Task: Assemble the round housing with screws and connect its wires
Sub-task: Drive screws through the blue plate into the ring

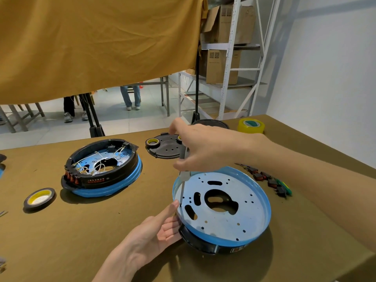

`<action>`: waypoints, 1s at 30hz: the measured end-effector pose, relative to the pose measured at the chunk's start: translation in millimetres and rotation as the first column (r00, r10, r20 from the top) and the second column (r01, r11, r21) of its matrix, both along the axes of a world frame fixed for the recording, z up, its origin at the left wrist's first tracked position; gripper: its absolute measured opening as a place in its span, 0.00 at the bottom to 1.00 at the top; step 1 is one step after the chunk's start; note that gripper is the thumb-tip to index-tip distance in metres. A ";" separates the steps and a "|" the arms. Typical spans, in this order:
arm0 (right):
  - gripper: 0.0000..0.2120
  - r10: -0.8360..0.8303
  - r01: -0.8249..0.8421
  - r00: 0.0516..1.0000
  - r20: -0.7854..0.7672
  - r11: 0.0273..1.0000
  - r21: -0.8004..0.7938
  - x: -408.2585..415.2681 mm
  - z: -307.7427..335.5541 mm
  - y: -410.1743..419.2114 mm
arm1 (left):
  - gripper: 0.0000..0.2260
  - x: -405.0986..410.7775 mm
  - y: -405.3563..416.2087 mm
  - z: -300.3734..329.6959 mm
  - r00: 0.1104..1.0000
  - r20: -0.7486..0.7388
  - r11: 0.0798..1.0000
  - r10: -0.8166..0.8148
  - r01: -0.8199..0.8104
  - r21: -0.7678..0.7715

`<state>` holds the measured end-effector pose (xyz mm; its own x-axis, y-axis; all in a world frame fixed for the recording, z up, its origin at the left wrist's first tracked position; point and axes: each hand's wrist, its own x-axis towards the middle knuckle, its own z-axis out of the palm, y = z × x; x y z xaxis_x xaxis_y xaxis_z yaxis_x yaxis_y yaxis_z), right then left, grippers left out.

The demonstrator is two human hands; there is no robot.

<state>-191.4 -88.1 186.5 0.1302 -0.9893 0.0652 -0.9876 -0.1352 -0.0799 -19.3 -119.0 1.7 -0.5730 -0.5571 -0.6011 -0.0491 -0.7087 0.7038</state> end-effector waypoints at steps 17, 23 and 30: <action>0.26 0.050 -0.055 0.996 0.067 0.996 0.067 -5.6 0.6 -3.7 | 0.33 -0.2 1.6 3.4 1.000 -0.007 1.000 0.016 -0.016 0.025; 0.24 0.068 -0.069 0.997 0.041 0.997 0.027 -3.9 -3.7 -6.3 | 0.34 0.0 2.3 5.4 0.999 -0.032 0.998 0.025 -0.024 0.049; 0.22 0.049 -0.048 0.999 0.023 0.999 -0.019 -7.2 -3.9 -6.4 | 0.32 1.9 2.3 4.8 0.998 -0.062 0.996 0.019 -0.014 0.084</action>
